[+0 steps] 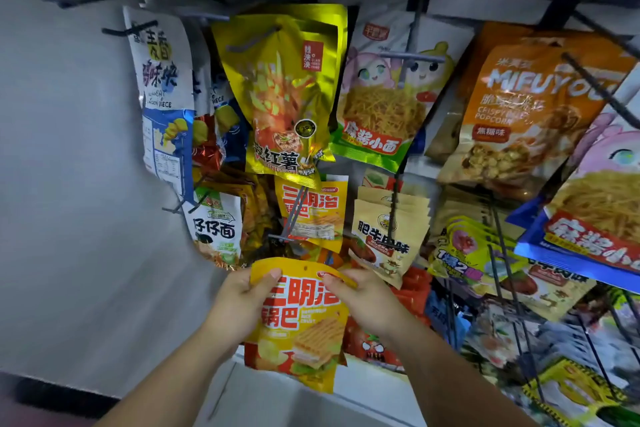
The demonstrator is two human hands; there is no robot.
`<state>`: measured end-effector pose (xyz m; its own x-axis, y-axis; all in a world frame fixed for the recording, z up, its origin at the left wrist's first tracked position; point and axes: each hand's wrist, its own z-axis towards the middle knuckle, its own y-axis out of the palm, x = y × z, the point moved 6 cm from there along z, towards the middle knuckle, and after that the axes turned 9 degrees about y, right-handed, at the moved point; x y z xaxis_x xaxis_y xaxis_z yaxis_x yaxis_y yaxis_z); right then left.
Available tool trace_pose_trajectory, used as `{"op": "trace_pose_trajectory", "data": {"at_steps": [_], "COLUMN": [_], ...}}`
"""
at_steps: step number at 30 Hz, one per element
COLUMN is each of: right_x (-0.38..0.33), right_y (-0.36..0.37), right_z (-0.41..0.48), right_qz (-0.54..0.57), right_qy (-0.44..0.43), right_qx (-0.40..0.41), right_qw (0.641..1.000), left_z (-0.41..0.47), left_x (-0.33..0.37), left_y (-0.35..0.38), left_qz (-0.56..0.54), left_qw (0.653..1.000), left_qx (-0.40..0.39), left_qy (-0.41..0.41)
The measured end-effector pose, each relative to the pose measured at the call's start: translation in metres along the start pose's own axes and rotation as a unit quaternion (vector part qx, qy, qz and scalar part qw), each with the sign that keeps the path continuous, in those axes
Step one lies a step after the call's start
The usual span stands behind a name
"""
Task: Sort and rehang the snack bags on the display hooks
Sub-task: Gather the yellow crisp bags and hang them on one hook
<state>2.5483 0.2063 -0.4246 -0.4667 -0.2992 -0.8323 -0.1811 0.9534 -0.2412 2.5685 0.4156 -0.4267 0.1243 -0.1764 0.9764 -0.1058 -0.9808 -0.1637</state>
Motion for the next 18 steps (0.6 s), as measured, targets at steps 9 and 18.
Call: {"op": "trace_pose_trajectory", "data": {"at_steps": [9,18], "right_x": [-0.057,-0.092], "right_y": [-0.004,-0.007], "right_z": [0.074,0.131], "right_qz": [-0.050,-0.316], "right_qy": [-0.064,-0.087], "right_qx": [0.160,0.236], "right_qw": [0.984,0.915], "left_z": [0.047,0.048], "left_x": [-0.011,-0.020], "left_y": [-0.051,-0.081], "left_qz": [0.054,0.038], "left_qw": [0.998,0.998], "left_qx": [0.041,0.036], "left_qy": [-0.013,-0.030]}}
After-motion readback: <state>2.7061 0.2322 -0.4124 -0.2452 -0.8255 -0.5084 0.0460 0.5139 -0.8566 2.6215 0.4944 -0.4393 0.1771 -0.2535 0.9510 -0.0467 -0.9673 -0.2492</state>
